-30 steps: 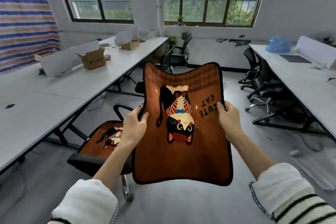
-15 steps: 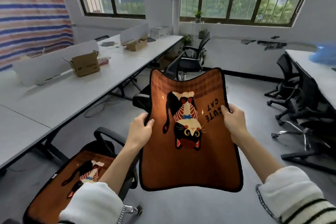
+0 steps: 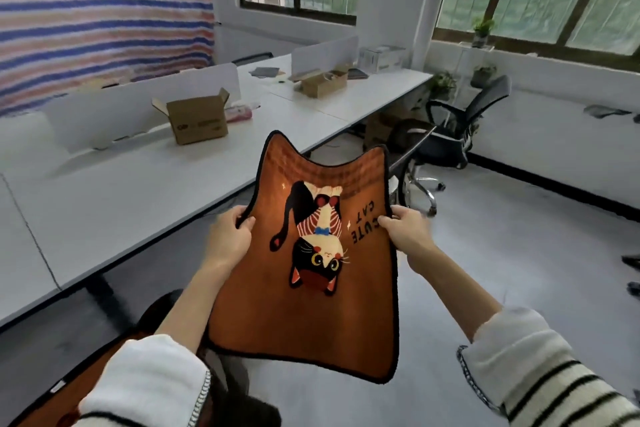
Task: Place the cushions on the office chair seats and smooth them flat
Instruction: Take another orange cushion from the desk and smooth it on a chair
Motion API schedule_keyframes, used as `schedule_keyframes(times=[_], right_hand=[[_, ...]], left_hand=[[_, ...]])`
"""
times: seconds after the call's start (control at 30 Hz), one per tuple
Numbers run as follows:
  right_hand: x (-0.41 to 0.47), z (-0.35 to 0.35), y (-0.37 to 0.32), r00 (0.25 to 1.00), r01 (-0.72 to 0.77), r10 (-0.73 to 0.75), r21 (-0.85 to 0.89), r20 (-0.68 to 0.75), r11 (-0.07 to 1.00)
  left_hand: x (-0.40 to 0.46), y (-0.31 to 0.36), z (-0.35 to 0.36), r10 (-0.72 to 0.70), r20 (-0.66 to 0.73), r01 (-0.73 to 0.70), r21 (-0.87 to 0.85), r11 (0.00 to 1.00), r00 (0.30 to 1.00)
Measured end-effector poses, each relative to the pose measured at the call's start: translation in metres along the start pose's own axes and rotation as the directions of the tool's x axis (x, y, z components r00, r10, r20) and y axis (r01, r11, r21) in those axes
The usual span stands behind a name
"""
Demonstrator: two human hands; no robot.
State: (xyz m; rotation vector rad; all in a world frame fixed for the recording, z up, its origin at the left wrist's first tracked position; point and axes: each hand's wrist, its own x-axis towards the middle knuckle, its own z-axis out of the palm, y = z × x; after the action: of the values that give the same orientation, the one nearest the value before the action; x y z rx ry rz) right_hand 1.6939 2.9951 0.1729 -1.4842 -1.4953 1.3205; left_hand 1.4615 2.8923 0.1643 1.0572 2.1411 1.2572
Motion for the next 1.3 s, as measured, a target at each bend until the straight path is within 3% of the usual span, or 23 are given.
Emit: schedule_keyframes(times=[0.17,0.53,0.9,1.07,1.3], right_hand=[[0.117,0.028,-0.032,0.996,-0.017,0.023,-0.063,0.090,0.998],[0.354,0.057,-0.080,0.992,-0.081,0.082,-0.021,0.093,0.997],[0.540,0.055,-0.052,0.940,-0.339,0.340,-0.063,0.012,0.939],[0.590,0.079,0.006,0.855,-0.511,0.501,-0.056,-0.131,0.858],[0.614,0.113,0.090,0.675,-0.688,0.657,0.035,-0.334,0.725]], left_hand=[[0.102,0.023,0.020,0.030,-0.101,-0.024,0.059,0.998,0.994],[0.315,0.064,0.120,0.100,-0.065,-0.092,0.126,0.988,0.993],[0.494,0.058,0.247,-0.036,0.230,-0.015,0.218,0.976,0.973],[0.563,0.009,0.311,-0.096,0.424,-0.054,0.329,0.943,0.900],[0.590,-0.061,0.375,-0.215,0.650,-0.079,0.392,0.917,0.729]])
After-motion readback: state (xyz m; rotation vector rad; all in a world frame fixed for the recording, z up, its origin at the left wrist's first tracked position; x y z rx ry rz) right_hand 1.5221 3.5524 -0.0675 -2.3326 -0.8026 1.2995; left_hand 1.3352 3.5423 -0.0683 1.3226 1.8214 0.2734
